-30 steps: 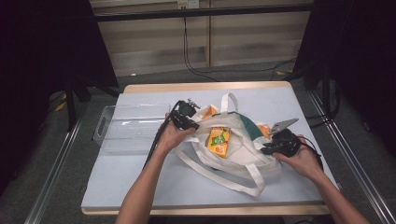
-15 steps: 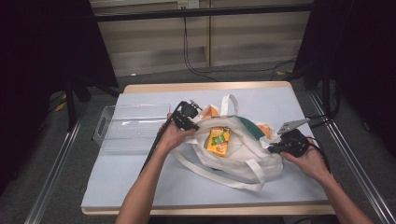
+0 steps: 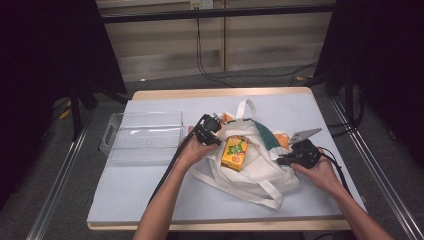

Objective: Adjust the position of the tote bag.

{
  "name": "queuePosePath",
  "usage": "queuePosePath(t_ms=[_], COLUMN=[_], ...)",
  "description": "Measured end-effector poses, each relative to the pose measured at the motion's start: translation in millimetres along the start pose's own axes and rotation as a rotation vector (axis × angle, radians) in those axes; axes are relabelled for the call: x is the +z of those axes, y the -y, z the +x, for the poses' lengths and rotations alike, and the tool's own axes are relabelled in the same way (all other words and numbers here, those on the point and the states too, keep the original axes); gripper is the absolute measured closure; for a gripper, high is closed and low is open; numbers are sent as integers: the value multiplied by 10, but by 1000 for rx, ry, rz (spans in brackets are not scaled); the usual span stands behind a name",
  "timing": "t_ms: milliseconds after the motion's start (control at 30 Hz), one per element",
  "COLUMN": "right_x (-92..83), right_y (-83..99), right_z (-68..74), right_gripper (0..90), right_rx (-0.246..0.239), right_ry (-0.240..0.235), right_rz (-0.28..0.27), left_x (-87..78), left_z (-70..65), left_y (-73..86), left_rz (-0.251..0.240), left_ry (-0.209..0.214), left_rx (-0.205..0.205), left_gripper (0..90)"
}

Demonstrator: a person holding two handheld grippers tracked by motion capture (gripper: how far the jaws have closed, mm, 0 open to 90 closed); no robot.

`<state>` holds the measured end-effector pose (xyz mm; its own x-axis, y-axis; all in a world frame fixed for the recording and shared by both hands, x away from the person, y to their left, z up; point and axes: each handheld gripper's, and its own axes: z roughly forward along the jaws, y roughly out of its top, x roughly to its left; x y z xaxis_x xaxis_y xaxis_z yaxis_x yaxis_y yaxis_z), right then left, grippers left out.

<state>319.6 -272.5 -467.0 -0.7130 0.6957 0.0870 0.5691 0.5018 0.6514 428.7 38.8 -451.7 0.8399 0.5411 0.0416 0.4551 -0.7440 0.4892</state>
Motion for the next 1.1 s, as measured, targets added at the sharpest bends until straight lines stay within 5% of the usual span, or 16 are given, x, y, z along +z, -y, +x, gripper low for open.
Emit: queuePosePath(t_ms=[133, 267, 433, 567, 667, 1067, 1100], right_x=[-13, -95, -242, -332, -424, -524, -556], right_y=[12, -6, -23, -23, -8, 66, 100], right_z=[21, 32, 29, 27, 48, 171, 210], right_gripper=[820, 724, 589, 548, 478, 374, 350], right_rx=[-6, -5, 4, 16, 14, 14, 4], right_ry=[11, -19, -25, -25, -16, -22, -12], right_rz=[-22, -78, -132, -167, -216, -284, -298], left_x=[-17, -125, -354, -457, -610, -829, -837], left_z=[27, 58, 34, -3, -78, -296, -348], left_y=[30, 48, 135, 185, 323, 543, 555], left_rz=[-26, -55, -171, -205, -291, -423, -447], left_ry=[19, 21, 37, 26, 57, 81, 63], left_rx=[-19, -38, -64, -61, -60, -50, -61], left_gripper=[742, 595, 462, 403, 403, 374, 313])
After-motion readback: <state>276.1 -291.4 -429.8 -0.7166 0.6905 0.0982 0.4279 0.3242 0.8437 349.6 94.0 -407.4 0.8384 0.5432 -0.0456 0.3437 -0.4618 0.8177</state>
